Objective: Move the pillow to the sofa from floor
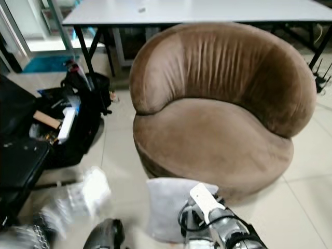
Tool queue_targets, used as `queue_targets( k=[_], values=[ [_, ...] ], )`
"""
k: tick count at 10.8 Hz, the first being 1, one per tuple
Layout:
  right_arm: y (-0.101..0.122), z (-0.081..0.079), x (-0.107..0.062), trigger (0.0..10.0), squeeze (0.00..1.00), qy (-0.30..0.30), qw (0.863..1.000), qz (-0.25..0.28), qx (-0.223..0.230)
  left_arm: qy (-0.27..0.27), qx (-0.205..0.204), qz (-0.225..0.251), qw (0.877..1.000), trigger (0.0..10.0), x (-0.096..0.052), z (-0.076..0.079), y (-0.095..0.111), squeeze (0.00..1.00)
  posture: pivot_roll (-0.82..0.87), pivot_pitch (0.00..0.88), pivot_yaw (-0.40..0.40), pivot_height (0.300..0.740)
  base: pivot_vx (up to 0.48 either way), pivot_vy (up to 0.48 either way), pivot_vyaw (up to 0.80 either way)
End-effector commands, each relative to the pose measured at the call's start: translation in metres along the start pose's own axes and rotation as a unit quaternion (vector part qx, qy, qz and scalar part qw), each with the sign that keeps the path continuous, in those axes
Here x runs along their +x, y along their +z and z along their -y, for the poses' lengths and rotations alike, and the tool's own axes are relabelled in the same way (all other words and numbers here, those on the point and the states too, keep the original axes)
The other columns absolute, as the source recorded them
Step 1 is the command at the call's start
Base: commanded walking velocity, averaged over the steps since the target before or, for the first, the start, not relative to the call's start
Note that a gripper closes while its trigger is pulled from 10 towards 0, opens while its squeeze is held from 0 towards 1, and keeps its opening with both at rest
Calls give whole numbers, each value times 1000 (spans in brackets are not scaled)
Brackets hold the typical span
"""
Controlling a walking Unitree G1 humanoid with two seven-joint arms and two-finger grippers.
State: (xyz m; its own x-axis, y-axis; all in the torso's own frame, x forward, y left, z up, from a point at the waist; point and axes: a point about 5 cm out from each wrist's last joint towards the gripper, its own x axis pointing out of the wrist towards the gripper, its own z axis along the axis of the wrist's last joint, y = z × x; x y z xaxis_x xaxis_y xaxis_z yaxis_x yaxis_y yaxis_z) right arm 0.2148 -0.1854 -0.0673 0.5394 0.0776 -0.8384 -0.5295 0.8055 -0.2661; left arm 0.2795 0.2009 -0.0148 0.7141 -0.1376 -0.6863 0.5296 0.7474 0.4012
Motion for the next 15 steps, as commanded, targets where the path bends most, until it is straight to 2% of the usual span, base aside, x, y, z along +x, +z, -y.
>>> queue_targets(
  k=[1, 2, 3, 4, 5, 6, 7, 8, 9, 10, 11, 13, 15],
  values=[
    [-31, -20, -3, 10000, 0, 32, 998, -59, 13, -41, 30, -3, 999, 10000, 1, 17, -3, 0, -127, 0, 97, 612, 0, 0, 0],
    [-32, -22, -3, 10000, 0, 28, 998, -56, 21, -63, 94, 11, 993, 10000, 2, 14, 6, 0, -139, 0, 111, 612, 0, 0, 0],
    [-32, -22, -3, 10000, 0, 26, 998, -50, 21, -82, 129, 21, 988, 10000, 2, 16, 11, 0, -138, 0, 115, 612, 0, 0, 0],
    [-29, -24, -3, 10000, 0, 19, 999, -14, 45, -95, 150, 38, 983, 10000, 2, 14, 17, 0, -139, 0, 130, 612, 0, 0, 0],
    [-25, -27, -4, 10000, 0, 13, 995, 32, 91, -59, 41, 85, 994, 10000, 1, -6, 34, 0, -159, 0, 142, 612, 0, 0, 0],
    [-25, -28, -6, 10000, 0, 7, 991, 58, 123, -25, -88, 139, 986, 10000, -3, -24, 46, 0, -166, 0, 148, 612, 0, 0, 0],
    [-24, -31, -9, 10000, 0, 14, 985, 96, 140, 18, -246, 245, 938, 10000, -22, -49, 46, 0, -169, 0, 151, 612, 0, 0, 0],
    [-27, -32, -10, 10000, 0, 20, 984, 106, 142, 42, -278, 269, 921, 10000, -49, -38, 19, 0, -147, 0, 139, 612, 0, 0, 0],
    [-28, -34, -11, 10000, 0, 33, 985, 107, 133, 19, -273, 272, 922, 10000, -63, -15, 5, 0, -131, 0, 130, 612, 0, 0, 0],
    [-30, -36, -12, 10000, 0, 45, 986, 105, 124, -12, -271, 276, 922, 10000, -73, 2, 0, 0, -117, 0, 122, 612, 0, 0, 0],
    [-31, -37, -12, 10000, 0, 55, 986, 108, 113, -45, -263, 282, 922, 10000, -84, 11, -2, 0, -113, 0, 119, 612, 0, 0, 0],
    [-25, -35, -15, 10000, 0, 43, 984, 146, 91, -65, -247, 281, 925, 10000, -102, 17, 4, 0, -116, 0, 116, 612, 0, 0, 0],
    [-15, -34, -19, 10000, 0, 44, 957, 220, 184, -94, -254, 293, 917, 10000, -101, 24, 15, 0, -128, 0, 124, 612, 0, 0, 0]
  ],
)
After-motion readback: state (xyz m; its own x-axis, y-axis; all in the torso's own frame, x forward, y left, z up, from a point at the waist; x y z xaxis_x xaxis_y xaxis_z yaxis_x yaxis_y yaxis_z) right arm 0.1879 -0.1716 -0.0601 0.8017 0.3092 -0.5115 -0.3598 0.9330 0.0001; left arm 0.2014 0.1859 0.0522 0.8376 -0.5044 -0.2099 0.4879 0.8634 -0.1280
